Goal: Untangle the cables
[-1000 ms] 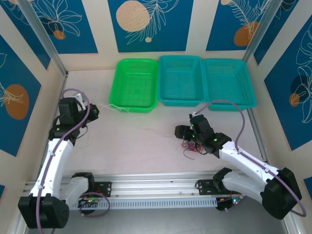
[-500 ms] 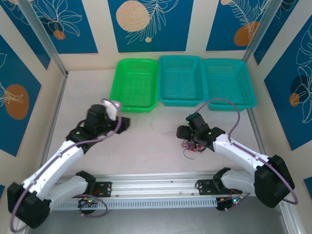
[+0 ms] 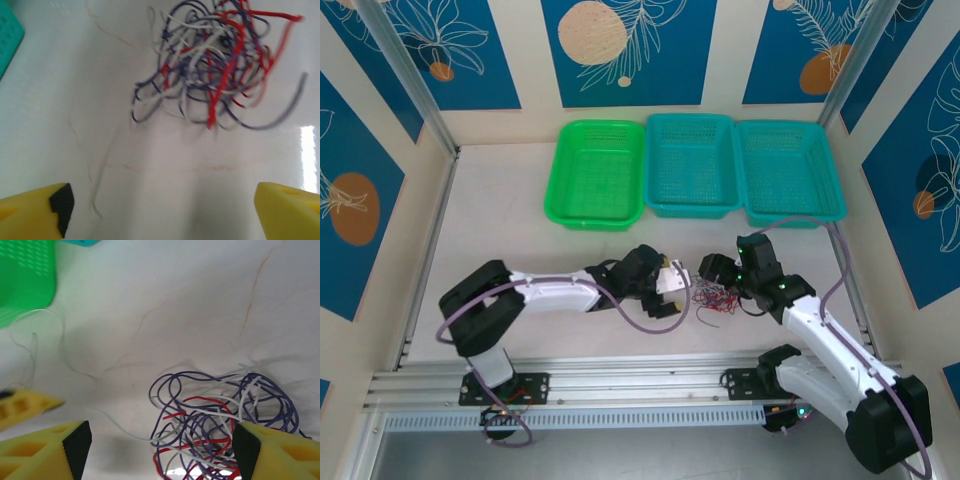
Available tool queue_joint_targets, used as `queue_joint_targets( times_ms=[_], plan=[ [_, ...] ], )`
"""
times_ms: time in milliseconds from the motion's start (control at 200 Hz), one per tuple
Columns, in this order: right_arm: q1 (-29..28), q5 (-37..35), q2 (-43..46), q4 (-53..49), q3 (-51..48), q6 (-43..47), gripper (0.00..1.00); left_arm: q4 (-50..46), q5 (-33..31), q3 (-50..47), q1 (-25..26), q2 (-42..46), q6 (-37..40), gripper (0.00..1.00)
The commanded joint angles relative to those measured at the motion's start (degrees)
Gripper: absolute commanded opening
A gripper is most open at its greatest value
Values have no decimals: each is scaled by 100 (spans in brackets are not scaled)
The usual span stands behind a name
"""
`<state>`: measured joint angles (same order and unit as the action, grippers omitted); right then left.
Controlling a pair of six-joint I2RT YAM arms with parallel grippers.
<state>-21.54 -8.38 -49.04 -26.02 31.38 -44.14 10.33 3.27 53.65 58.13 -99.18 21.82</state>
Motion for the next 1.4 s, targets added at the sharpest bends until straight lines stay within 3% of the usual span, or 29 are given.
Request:
queue_joint_targets(
  times_ms=[0, 90, 165, 215, 325, 415, 530, 580, 655, 820, 1105, 1250, 1355, 1395],
  plan=[
    [42, 510, 244, -149, -143, -60, 78, 944, -312, 417, -64, -435, 468, 97],
    [60, 596, 242, -254, -118, -107, 78, 1119, -270, 598, -121, -758, 442, 96],
    [61, 566, 178, -370, -123, -258, 78, 1119, -159, 744, -161, -991, 360, 84],
    [62, 557, 89, -424, -132, -385, 78, 1116, -96, 782, -168, -1087, 324, 69],
    [-41, 570, -360, -529, -111, -583, 78, 1287, 51, 648, -170, -1050, 137, 24],
    [-338, 371, -1006, -463, -81, -939, 78, 1418, 203, 441, -170, -851, -18, 0],
    [-725, 176, -2000, -410, 249, -1261, 74, 1704, 186, 97, -166, -428, -276, 0],
    [-895, 50, -2488, -409, 449, -1308, 63, 1817, 138, -43, -194, -227, -377, 0],
    [-996, 46, -3105, -242, 641, -1272, 25, 1857, -21, -197, -252, 93, -550, 0],
    [-801, 61, -3384, 166, 523, -1468, 0, 1706, -563, -624, -576, 1080, -1119, 0],
    [-189, 21, -2916, -26, 372, -1024, 0, -375, -1747, -745, -1927, 2908, -2629, 0],
    [-153, 362, -2554, -30, 448, -450, 0, -931, -1272, -517, -2483, 3560, -2805, 0],
    [-207, 765, -1972, 149, 343, 3, 47, -1137, -778, 44, -2564, 3745, -2724, 0],
    [-185, 783, -1700, 110, 298, 64, 61, -1234, -628, 325, -2566, 3737, -2693, 0]
  ],
)
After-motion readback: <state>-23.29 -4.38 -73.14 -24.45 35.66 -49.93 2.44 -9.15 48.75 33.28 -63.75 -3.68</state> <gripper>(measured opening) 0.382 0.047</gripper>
